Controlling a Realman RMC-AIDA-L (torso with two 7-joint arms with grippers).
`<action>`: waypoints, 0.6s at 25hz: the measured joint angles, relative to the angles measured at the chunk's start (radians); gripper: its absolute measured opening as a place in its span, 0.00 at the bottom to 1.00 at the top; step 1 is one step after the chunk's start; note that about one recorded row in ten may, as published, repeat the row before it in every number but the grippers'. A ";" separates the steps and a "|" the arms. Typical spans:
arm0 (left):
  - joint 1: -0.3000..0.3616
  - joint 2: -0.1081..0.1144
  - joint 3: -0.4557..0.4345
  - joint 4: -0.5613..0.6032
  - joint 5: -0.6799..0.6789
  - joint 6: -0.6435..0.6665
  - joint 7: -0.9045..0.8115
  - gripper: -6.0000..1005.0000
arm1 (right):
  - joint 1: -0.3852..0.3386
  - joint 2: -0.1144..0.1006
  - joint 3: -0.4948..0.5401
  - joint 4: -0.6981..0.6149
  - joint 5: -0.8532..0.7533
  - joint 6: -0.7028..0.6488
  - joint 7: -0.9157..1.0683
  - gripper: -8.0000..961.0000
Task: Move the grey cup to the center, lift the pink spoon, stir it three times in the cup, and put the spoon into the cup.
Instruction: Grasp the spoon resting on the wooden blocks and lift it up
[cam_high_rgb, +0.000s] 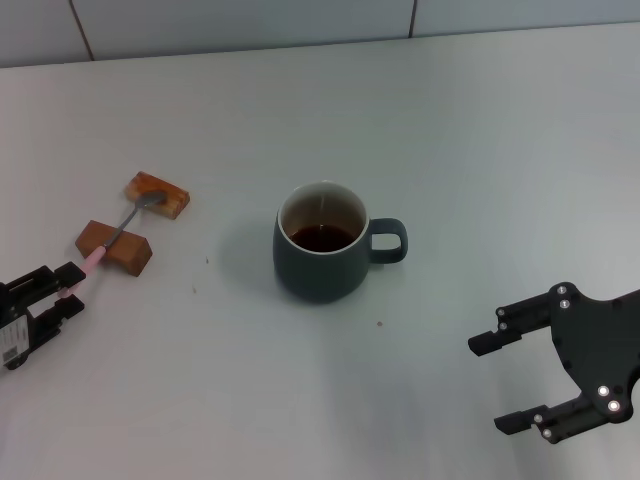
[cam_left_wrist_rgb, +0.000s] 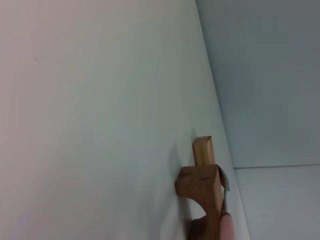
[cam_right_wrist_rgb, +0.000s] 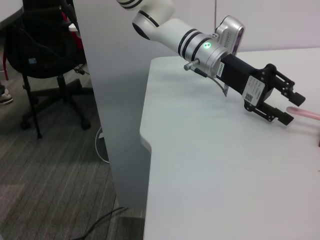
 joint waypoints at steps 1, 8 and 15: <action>0.000 -0.001 0.001 0.000 0.000 -0.004 0.000 0.53 | 0.000 0.000 0.000 0.000 0.000 0.000 0.000 0.72; -0.003 -0.004 -0.003 0.000 -0.006 -0.017 -0.001 0.53 | 0.004 0.000 0.000 0.000 0.000 0.002 0.000 0.72; -0.015 -0.011 -0.002 0.000 -0.007 -0.030 -0.001 0.52 | 0.004 0.000 0.000 0.000 -0.002 0.004 0.000 0.72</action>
